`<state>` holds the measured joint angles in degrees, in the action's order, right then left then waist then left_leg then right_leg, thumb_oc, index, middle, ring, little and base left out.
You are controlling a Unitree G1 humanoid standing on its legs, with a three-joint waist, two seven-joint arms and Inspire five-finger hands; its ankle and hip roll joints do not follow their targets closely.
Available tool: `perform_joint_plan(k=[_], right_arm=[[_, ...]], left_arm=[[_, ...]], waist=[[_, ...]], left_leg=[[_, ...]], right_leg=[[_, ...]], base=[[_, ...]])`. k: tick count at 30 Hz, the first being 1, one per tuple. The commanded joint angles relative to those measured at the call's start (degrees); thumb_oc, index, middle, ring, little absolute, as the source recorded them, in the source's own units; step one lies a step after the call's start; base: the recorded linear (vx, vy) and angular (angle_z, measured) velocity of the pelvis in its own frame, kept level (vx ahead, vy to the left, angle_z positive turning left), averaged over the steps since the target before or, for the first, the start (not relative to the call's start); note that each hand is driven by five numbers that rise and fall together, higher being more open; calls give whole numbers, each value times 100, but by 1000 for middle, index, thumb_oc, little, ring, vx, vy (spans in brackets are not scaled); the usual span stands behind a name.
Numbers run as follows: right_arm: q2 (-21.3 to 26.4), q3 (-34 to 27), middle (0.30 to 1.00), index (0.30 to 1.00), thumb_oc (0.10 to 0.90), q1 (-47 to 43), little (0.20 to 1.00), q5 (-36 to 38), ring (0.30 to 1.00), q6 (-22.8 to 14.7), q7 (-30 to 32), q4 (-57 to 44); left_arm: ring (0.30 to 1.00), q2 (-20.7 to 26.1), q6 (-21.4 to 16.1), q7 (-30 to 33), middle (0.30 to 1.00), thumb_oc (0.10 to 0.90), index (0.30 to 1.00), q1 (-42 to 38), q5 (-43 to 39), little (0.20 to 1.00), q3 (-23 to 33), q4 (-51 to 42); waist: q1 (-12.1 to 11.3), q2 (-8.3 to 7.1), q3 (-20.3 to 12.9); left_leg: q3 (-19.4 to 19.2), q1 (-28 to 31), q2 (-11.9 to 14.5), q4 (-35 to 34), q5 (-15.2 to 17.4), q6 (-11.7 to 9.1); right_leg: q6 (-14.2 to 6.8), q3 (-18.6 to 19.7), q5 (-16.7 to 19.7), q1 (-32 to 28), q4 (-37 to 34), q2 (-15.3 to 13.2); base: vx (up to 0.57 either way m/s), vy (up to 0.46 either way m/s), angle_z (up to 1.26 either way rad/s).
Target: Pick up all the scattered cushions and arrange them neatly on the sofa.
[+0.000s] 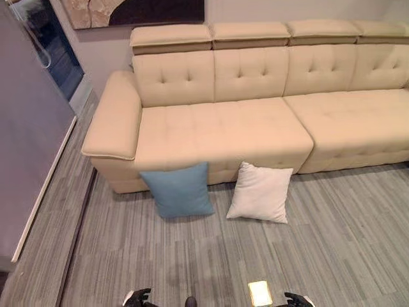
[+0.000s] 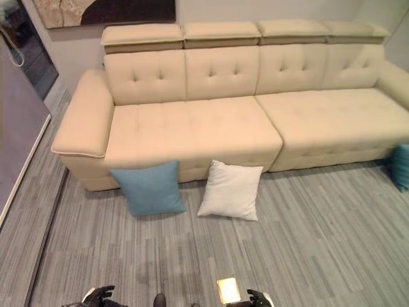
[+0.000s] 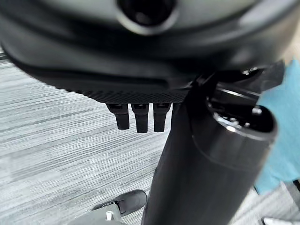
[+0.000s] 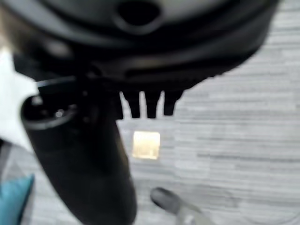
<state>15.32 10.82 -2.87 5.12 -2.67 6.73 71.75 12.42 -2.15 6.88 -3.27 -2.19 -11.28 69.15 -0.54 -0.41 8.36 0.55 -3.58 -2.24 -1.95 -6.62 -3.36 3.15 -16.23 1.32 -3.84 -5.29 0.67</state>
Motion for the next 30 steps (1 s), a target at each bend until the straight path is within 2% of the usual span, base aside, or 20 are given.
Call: perform_joint_plan(k=[1,4,6,10,12,13,16,18,19,20,22,26,29,30], right_arm=[[311,5,900,900,800,-152,900,-75,900,-168,209,-36],[310,-59,900,900,800,-96,900,-59,900,-130,209,-79],[281,-47,900,900,800,-64,900,-91,900,-115,187,-67],[207,-16,900,900,800,-60,900,-143,900,-97,170,-45],[145,58,900,900,800,-98,900,-199,900,-87,155,-163],[117,119,900,900,800,-151,900,-252,900,-64,122,-265],[105,188,900,900,800,-255,900,-301,900,-46,111,-386],[95,220,900,900,800,-277,900,-298,900,-56,94,-453],[102,230,900,900,800,-268,900,-286,900,-63,95,-470],[112,248,900,900,800,-258,900,-262,900,-49,91,-440],[129,304,900,900,800,-241,900,-282,900,-49,88,-414],[132,261,900,900,800,-158,900,-232,900,-78,53,-386],[139,161,900,900,800,-53,900,-80,900,-134,42,-339],[139,161,900,900,800,-53,900,-80,900,-134,42,-339]], left_arm=[[900,25,-172,107,900,800,900,-276,-44,900,-132,137],[900,26,-177,123,900,800,900,-301,-42,900,-127,115],[900,32,-166,116,900,800,900,-249,-1,900,-96,130],[900,45,-143,88,900,800,900,-162,59,900,-43,240],[900,103,-142,51,900,800,900,-143,70,900,-26,257],[900,178,-133,46,900,800,900,-164,121,900,-29,236],[900,280,-134,47,900,800,900,-220,133,900,-26,216],[900,324,-155,54,900,800,900,-249,104,900,-26,180],[900,339,-164,58,900,800,900,-256,106,900,-40,153],[900,353,-183,53,900,800,900,-269,124,900,-59,130],[900,336,-190,59,900,800,900,-284,115,900,-56,181],[900,314,-207,34,900,800,900,-282,124,900,-39,206],[900,233,-216,14,900,800,900,-328,90,900,-86,179],[900,233,-216,14,900,800,900,-328,90,900,-85,179]], waist=[[-81,-201,110],[-8,-211,113],[3,-193,77],[-15,-218,13],[-81,-247,32],[-96,-239,102],[-55,-193,233],[30,-135,280],[90,-115,281],[169,-111,252],[205,-131,232],[257,-176,206],[324,-272,142],[324,-272,142]], left_leg=[[-352,57,303,509,714,37],[-987,-73,432,656,779,67],[-1152,16,465,557,822,110],[-1081,120,386,406,862,162],[-948,147,267,332,900,284],[-888,206,209,275,931,379],[-790,266,159,262,967,503],[-654,369,122,208,966,554],[-576,444,109,143,954,563],[-452,575,57,7,942,561],[-362,740,-2,-148,967,545],[-238,866,-48,-124,1054,495],[-297,791,26,344,1315,287],[-297,791,26,345,1316,287]], right_leg=[[-681,41,-393,-98,29,-333],[-692,-272,-389,-66,29,-456],[-712,-365,-392,-99,29,-472],[-760,-381,-386,-174,45,-514],[-801,-314,-456,-33,481,-649],[-858,-241,-463,215,1025,-779],[-996,-26,-292,716,1945,-967],[-1006,352,-232,990,2293,-839],[-950,576,-306,1099,2334,-648],[-902,831,-410,1147,2034,-367],[-832,811,-320,1243,1618,-206],[-808,803,-300,1095,1304,-164],[-687,857,-318,744,954,-124],[-687,856,-318,744,953,-124]], base=[[-42,30,54],[-30,78,81],[76,98,78],[97,127,24],[84,243,22],[43,247,-4],[40,165,-7],[96,97,6],[189,38,36],[241,-22,56],[227,-77,47],[148,-92,24],[148,-151,44],[112,-163,23]])
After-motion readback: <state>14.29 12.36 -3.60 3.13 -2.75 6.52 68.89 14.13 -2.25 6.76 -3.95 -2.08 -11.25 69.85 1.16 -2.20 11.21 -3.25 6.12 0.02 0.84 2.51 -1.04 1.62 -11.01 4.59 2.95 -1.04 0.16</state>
